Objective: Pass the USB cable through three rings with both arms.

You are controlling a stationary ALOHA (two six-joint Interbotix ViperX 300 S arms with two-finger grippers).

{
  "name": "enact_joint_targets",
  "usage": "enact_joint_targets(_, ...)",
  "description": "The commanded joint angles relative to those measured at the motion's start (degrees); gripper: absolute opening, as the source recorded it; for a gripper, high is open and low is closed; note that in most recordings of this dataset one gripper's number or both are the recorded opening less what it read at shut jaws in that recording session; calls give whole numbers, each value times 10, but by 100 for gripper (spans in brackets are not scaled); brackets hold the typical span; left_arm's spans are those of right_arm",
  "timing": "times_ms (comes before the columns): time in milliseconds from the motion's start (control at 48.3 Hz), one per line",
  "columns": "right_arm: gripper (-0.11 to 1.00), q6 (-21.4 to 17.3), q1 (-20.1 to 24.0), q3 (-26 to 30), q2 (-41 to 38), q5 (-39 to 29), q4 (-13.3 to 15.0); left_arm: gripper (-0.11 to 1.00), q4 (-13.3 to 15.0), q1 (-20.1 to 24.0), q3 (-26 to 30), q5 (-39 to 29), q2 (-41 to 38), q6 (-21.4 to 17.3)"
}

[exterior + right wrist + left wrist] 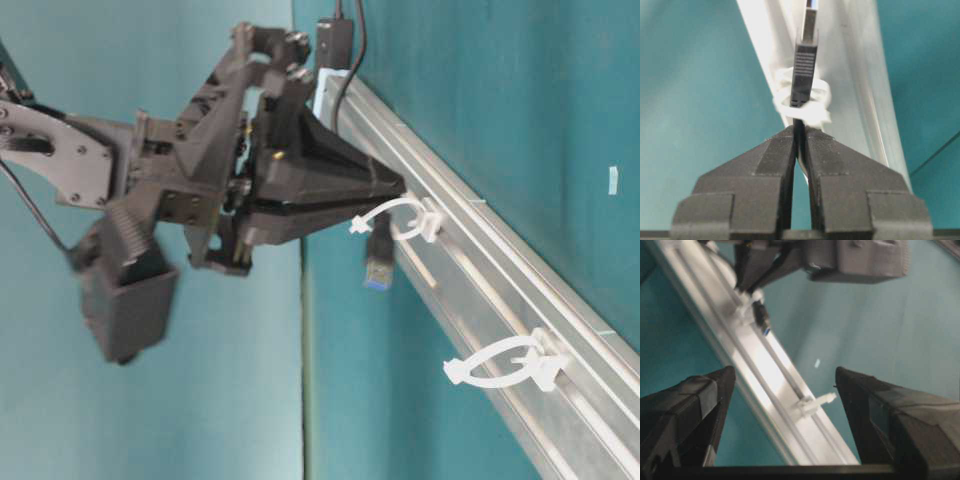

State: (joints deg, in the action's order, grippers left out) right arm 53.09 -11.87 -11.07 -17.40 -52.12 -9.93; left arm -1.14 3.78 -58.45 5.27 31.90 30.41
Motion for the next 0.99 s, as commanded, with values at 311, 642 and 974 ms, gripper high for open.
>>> enact_joint_targets(311, 8, -8, -8, -19, 13, 11, -41, 88, -2, -6, 18, 105, -178, -20)
enact_joint_targets(642, 8, -11, -10, -20, 13, 19, -91, 88, -2, 0, 76, 141, -294, -58)
enact_joint_targets(974, 8, -14, -12, -20, 13, 19, -98, 88, -2, 7, 126, 143, -340, -86)
